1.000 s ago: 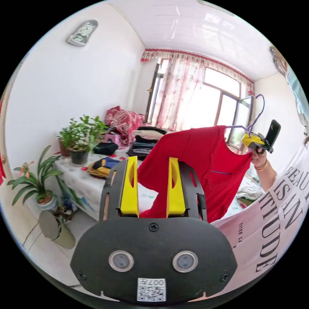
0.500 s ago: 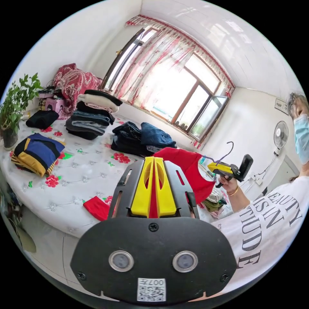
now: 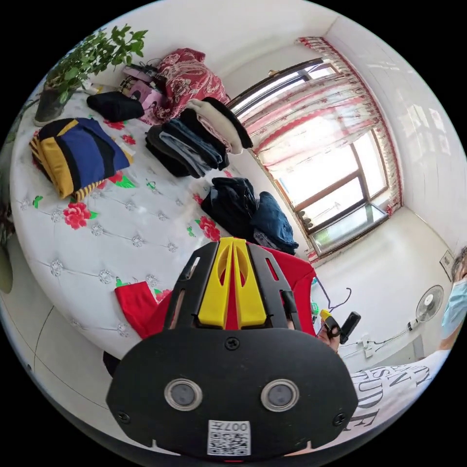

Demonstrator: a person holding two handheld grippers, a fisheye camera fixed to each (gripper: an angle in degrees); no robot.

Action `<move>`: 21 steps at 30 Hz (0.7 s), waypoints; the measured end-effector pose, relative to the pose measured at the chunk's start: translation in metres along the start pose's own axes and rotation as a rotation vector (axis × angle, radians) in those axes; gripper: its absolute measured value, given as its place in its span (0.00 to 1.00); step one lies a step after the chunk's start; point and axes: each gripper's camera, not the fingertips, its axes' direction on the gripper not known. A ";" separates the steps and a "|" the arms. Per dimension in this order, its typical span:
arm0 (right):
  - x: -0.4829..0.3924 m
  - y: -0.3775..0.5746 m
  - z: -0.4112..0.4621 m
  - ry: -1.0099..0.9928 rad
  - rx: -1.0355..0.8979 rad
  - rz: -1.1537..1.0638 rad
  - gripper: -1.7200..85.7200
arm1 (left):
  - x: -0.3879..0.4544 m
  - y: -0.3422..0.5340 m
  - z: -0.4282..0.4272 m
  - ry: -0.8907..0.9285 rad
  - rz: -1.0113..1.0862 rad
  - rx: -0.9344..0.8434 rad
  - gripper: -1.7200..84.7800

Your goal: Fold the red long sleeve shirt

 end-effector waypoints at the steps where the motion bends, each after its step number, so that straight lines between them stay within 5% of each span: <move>1: 0.008 -0.002 -0.008 -0.004 0.055 0.052 0.02 | -0.014 -0.006 -0.008 -0.124 -0.013 0.059 0.01; 5: 0.038 -0.005 -0.042 0.067 0.110 0.219 0.02 | -0.078 -0.040 -0.042 -0.024 -0.064 0.095 0.01; 14: 0.019 -0.106 -0.035 -0.088 -0.108 0.018 0.02 | -0.050 -0.053 0.081 0.167 0.421 -0.408 0.16; 21: 0.011 -0.144 -0.046 -0.126 -0.164 0.042 0.02 | -0.089 -0.074 0.097 0.419 0.431 -0.496 0.03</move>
